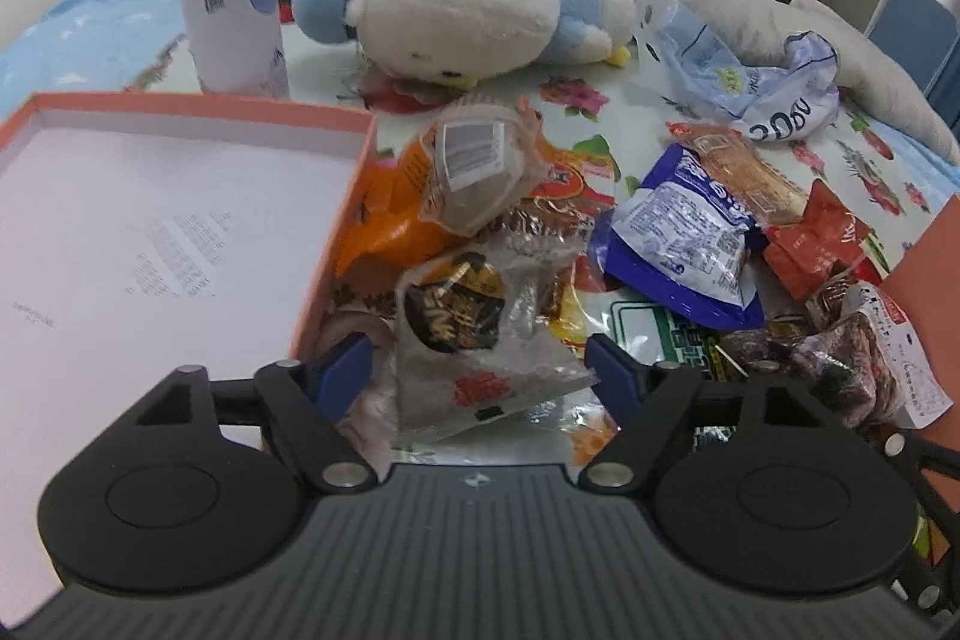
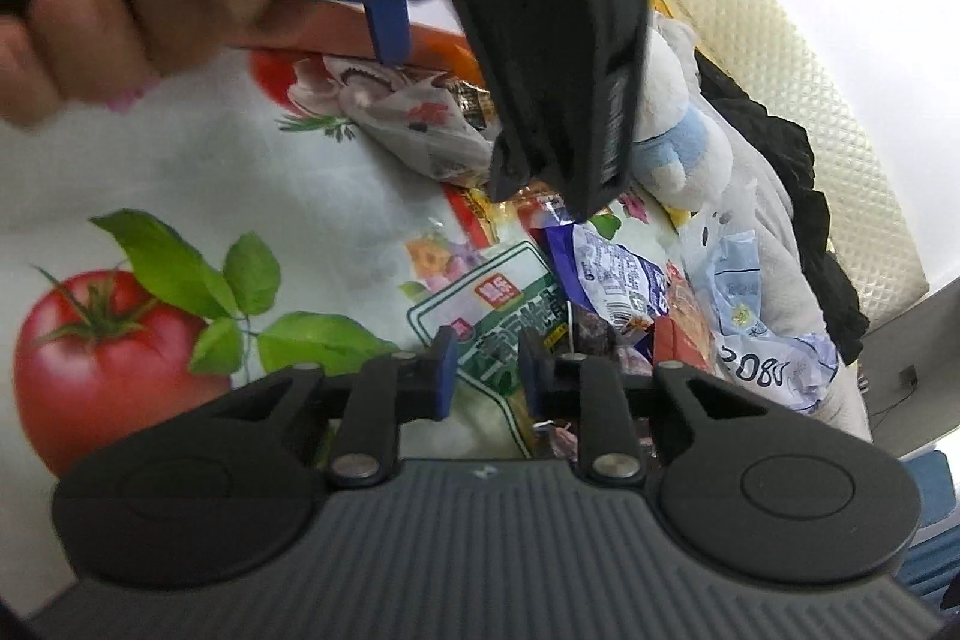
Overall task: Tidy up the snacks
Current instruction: 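Grasp the printed shrimp-snack bag with the right tool while the left tool grasps the clear chocolate bag, then lift both held bags and carry them toward the deep pink box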
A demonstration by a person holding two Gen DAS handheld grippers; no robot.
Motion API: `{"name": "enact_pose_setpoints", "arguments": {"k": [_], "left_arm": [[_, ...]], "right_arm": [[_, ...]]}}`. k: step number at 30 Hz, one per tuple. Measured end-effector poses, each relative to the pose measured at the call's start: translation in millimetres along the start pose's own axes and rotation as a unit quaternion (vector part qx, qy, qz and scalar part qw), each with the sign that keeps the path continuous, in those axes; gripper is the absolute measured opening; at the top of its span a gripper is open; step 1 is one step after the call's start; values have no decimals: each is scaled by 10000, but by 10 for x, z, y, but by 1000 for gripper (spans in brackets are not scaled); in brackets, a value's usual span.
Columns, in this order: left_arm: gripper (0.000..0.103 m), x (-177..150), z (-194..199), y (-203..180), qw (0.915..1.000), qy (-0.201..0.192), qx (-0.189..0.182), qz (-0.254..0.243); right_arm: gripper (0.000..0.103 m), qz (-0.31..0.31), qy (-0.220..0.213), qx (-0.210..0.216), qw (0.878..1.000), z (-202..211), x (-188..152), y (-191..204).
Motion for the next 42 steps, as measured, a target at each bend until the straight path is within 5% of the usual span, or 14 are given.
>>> {"name": "enact_pose_setpoints", "arguments": {"k": [2,10,14,19,22,29,32,42], "left_arm": [[72,-22,-20,9,10000,-1,-34,44],[66,-125,90,-9,9998,-82,-132,122],[66,-192,175,-15,9996,-79,-186,215],[66,-308,274,-56,9995,-62,-217,212],[65,-374,322,-83,9994,-47,-241,250],[65,-498,478,-154,9987,-62,-340,380],[64,-535,570,-178,9989,-74,-296,365],[59,-659,1158,-289,9970,-332,-337,609]], "right_arm": [[17,-124,18,97,9999,28,-3,-17],[21,-1379,-194,-473,9891,352,8,-493],[70,-1948,-135,-840,9771,330,-99,-759],[72,-2814,307,-816,9556,99,-369,-1003],[82,-3257,531,-595,9421,-39,-500,-1026],[79,-4082,658,-41,9105,-262,-637,-961],[67,-4135,578,7,9087,-190,-621,-974],[65,-4303,69,278,9022,511,-469,-1008]]}}
Point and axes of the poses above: each gripper's, at about its wrist camera, not at the fingertips, and z roughly against the way its jaws point, y to its left, x to its top, the point moved 7 cm from there along -z, roughly the way its jaws point, and after that the axes turned 1 degree about -x, right-handed, at the moved point
